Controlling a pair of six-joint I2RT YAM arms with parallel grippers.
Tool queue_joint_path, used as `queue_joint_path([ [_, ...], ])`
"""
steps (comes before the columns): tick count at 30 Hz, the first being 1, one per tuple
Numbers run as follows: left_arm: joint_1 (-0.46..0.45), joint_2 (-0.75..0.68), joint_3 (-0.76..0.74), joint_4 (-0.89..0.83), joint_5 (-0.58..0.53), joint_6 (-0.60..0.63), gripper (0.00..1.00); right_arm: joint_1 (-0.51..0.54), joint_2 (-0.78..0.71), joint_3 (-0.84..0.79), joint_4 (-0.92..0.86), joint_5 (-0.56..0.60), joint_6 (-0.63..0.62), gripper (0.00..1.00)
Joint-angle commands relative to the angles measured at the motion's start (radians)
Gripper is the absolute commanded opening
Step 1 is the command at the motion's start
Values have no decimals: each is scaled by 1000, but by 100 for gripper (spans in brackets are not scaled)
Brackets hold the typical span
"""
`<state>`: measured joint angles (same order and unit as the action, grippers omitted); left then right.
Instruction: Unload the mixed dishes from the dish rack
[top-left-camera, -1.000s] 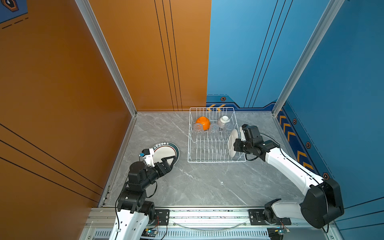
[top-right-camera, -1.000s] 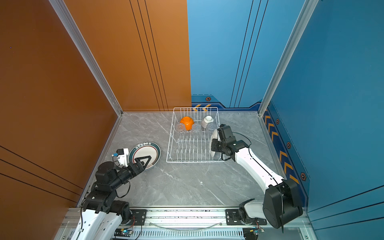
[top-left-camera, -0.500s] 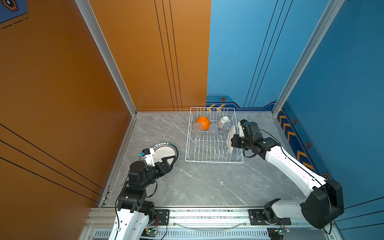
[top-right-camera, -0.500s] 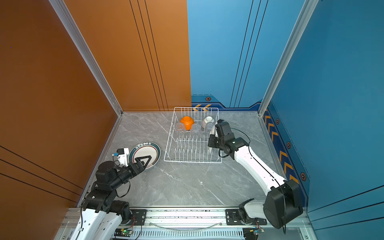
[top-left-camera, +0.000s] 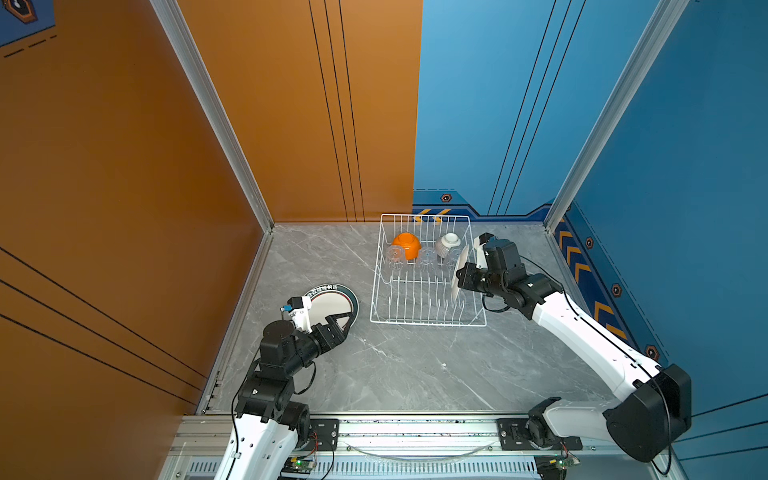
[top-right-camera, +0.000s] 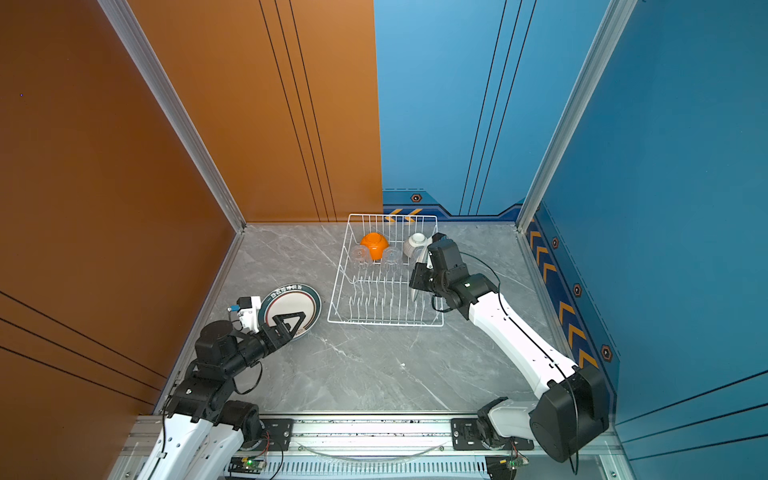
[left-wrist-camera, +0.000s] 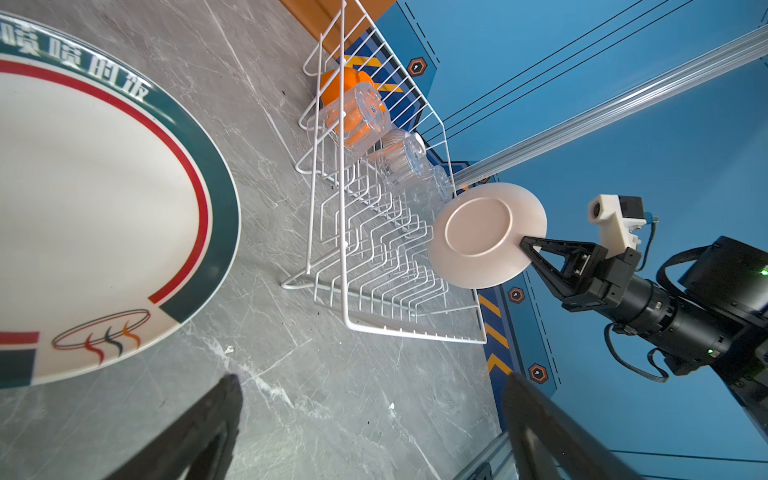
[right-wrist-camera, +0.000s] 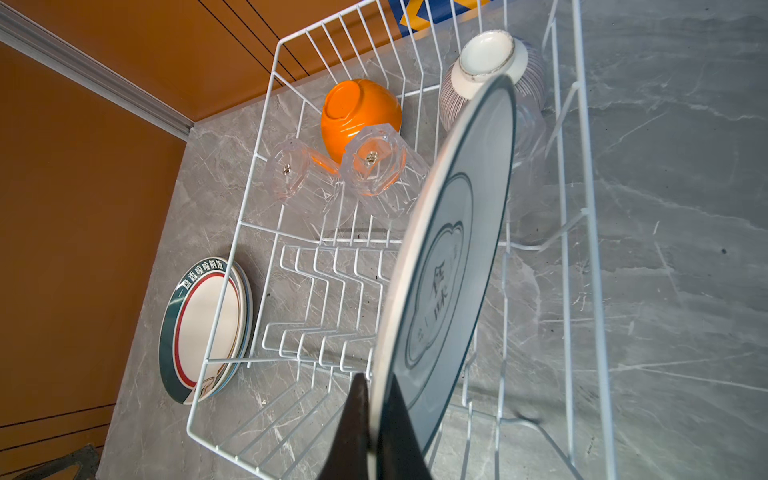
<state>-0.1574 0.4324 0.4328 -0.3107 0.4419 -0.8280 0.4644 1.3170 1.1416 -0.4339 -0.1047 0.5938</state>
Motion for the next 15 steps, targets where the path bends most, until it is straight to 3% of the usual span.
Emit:
queue_joint_path([
  [1, -21, 8, 24, -2, -37, 27, 98, 15, -16, 43, 54, -24, 32, 0],
  [15, -74, 53, 50, 14, -75, 58, 98, 36, 30, 101, 55, -29, 38, 0],
])
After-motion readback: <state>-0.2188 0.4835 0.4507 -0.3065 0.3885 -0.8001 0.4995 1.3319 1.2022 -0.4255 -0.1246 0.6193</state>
